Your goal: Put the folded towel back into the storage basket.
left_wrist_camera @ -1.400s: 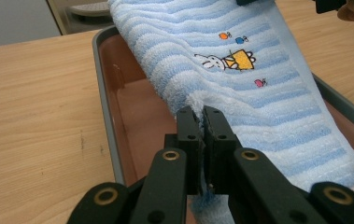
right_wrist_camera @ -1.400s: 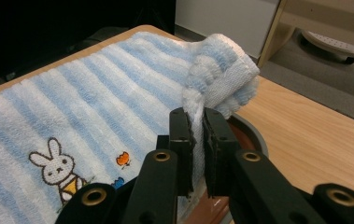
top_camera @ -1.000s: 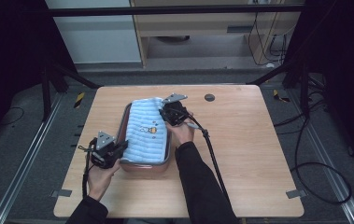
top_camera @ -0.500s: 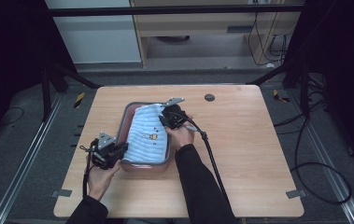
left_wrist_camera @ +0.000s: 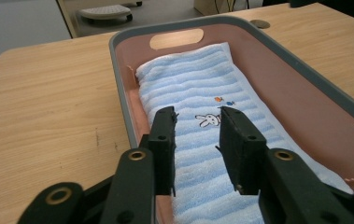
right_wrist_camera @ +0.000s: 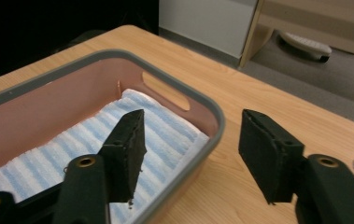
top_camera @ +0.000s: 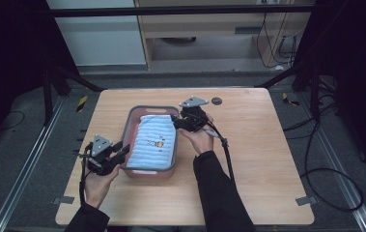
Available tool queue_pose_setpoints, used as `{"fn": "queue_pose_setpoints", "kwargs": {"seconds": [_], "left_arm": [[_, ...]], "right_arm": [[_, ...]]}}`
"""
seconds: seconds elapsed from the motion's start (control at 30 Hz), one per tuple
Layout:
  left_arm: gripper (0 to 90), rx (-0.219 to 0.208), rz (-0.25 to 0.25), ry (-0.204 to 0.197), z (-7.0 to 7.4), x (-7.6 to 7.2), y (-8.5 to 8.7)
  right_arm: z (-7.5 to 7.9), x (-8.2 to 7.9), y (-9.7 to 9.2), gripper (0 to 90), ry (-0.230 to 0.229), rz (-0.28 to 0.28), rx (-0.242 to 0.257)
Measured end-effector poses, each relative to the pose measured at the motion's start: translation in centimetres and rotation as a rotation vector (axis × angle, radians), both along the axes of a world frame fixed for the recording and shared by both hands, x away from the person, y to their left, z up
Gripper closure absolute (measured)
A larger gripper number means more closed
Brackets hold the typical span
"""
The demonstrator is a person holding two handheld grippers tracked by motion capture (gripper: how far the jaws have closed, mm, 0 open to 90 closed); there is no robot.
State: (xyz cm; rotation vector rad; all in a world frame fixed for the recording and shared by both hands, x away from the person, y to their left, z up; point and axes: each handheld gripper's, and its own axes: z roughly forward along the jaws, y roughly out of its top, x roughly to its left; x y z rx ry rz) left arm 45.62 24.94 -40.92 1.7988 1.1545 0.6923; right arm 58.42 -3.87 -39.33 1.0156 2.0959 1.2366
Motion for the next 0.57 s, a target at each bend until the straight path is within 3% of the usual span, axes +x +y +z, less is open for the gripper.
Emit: {"fn": "queue_pose_setpoints", "kwargs": {"seconds": [0.3, 0.57], "left_arm": [[50.6, -0.030, -0.014, -0.022, 0.6, -0.4, 1.1], [42.8, -0.047, -0.020, -0.043, 0.9, -0.5, 2.1]], "right_arm": [[0.9, -2.8, -5.4, 27.1, -0.026, -0.043, 0.039], [0.2, -5.5, -11.5, 23.9, -0.017, -0.117, 0.053]]}}
